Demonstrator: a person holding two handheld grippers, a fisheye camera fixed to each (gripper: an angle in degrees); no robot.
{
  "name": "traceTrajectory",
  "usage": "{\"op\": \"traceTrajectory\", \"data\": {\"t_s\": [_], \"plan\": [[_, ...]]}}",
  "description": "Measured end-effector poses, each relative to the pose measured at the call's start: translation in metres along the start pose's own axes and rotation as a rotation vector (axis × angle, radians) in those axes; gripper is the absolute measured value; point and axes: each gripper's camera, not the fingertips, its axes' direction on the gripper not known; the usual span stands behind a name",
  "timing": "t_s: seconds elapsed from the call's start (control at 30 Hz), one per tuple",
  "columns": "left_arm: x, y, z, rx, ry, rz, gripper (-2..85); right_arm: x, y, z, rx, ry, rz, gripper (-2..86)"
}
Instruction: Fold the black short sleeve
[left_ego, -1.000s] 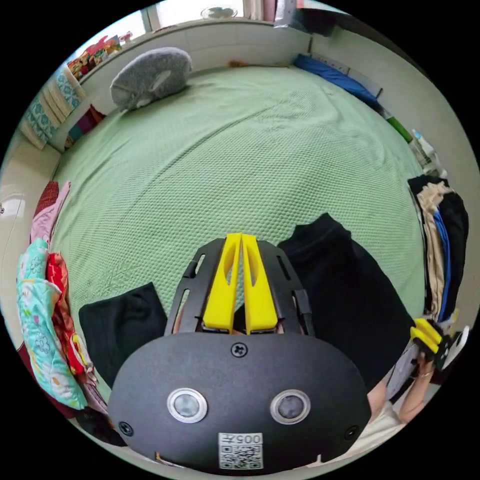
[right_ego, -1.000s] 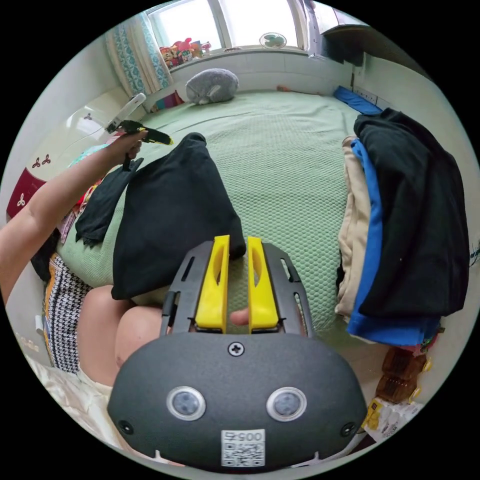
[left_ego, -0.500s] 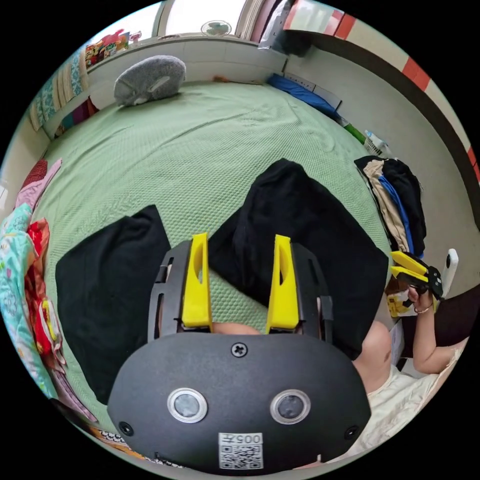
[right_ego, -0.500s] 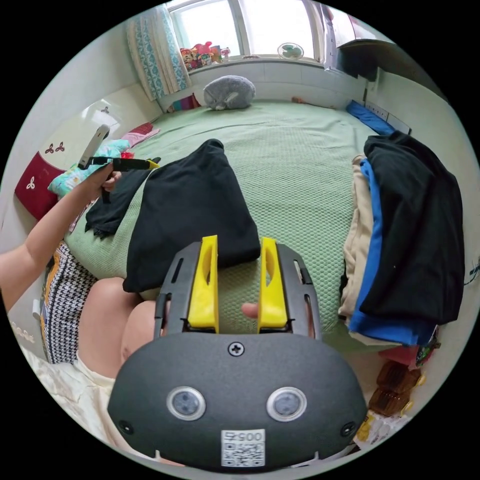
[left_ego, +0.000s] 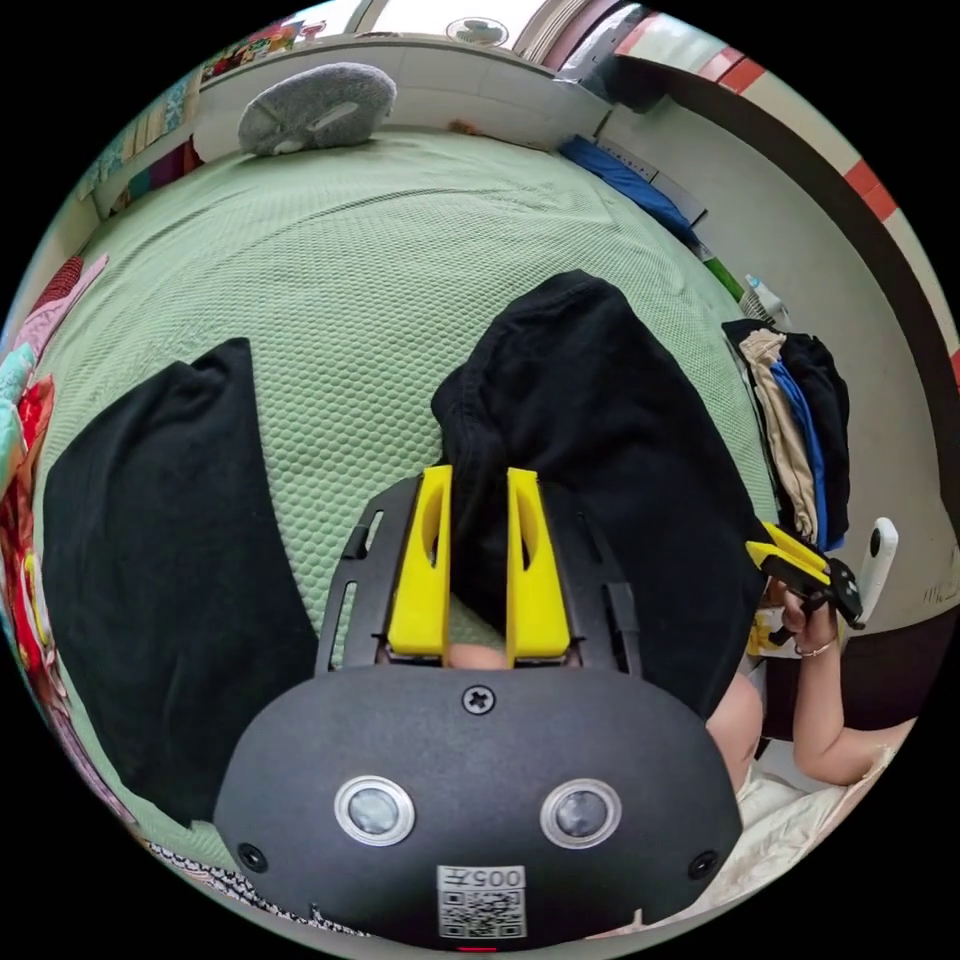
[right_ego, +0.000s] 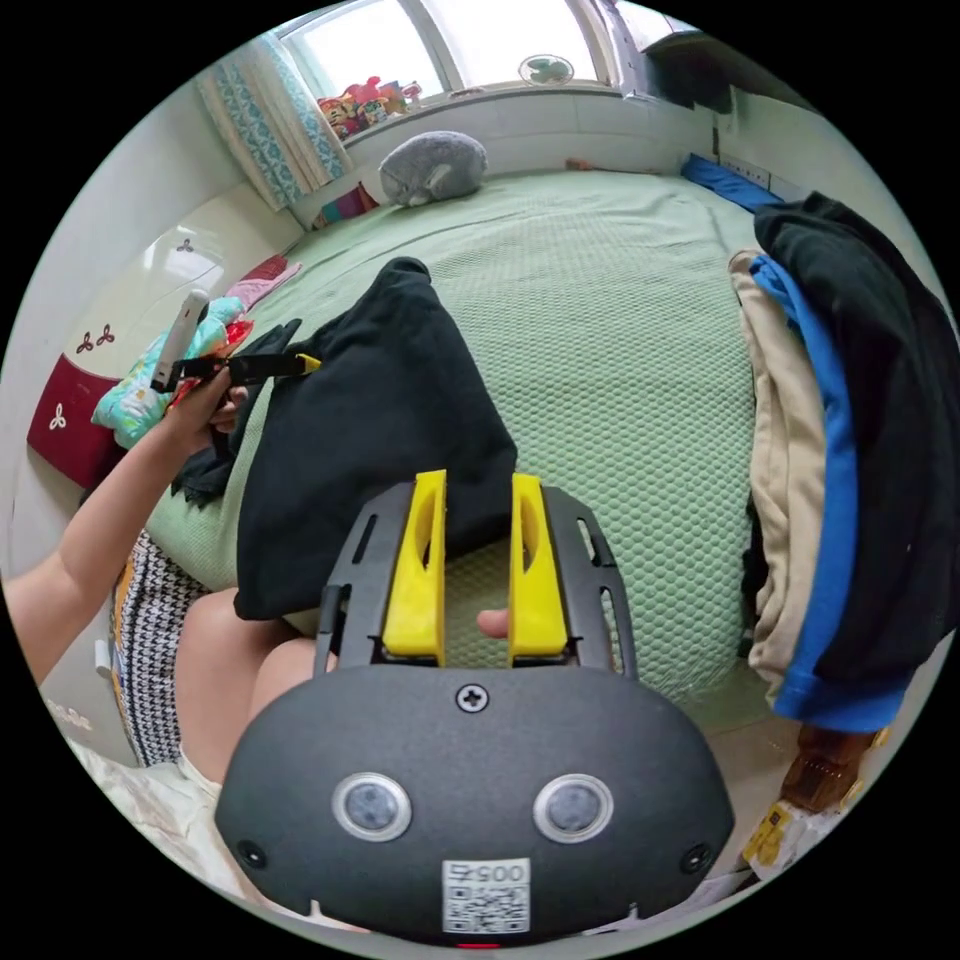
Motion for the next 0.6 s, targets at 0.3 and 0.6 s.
{"op": "traceTrajectory", "data": {"t_s": [0.3, 0.6], "plan": [[0.059, 0.019, -0.045, 0.1, -0.066, 0.001, 5.0, -0.017, 0.031, -0.053, 0.089, -0.061, 0.025, -0.8], [0.173, 0.025, -0.129, 0.171, -0.127, 0.161, 4.8, -0.057, 0.074, -0.142, 0.223, 0.054, -0.051, -1.0]]}}
